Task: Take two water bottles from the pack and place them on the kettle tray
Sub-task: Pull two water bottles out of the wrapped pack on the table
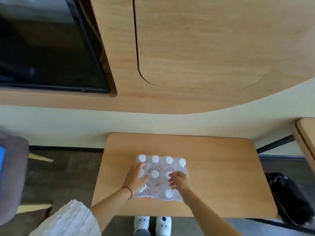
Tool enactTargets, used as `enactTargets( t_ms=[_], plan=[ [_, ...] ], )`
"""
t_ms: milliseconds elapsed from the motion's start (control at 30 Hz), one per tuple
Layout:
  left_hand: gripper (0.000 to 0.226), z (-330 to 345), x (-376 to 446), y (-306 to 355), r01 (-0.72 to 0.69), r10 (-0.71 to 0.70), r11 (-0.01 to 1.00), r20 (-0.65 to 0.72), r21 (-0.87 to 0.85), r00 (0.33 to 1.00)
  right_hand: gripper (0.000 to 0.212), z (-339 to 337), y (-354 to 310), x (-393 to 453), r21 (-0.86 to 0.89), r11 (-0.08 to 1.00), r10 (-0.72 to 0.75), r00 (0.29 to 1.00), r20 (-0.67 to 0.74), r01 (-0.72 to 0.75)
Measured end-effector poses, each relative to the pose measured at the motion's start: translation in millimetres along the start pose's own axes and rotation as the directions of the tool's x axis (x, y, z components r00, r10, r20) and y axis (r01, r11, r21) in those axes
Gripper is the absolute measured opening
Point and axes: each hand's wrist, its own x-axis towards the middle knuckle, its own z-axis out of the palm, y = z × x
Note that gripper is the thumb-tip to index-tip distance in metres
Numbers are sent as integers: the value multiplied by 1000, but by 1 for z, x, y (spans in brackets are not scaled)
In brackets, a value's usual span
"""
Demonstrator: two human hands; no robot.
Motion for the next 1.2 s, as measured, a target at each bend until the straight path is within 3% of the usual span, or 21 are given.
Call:
enactTargets(
  t_ms=[67,133,267,367,500,600,800,1067,1200],
  plan=[
    [65,12,15,-10,-99,88,972,58,214,994,12,-1,8,12,-142,987,-83,996,-36,77],
    [76,21,22,-17,-161,128,911,110,379,986,20,-1,13,15,-288,951,-123,992,-29,109],
    [96,41,31,-27,-233,284,784,1,576,959,43,9,11,25,-538,819,-234,972,4,199],
    [87,42,27,-27,-168,169,773,56,612,984,45,20,7,32,-659,726,-234,972,30,195],
    [81,52,32,-34,-98,98,811,32,576,995,47,25,0,45,-808,568,-233,972,27,159],
    [81,60,35,-42,-96,119,826,-5,555,993,45,24,-2,49,-826,537,-232,971,50,171],
    [80,65,37,-46,-110,143,830,-18,547,990,36,10,-11,40,-752,615,-248,964,100,236],
    [87,58,34,-41,-125,148,811,7,571,989,36,-17,-44,-5,-717,595,-395,909,133,363],
    [96,39,27,-25,-238,253,880,19,411,967,32,-35,-73,-43,-694,587,-471,873,127,417]
  ],
)
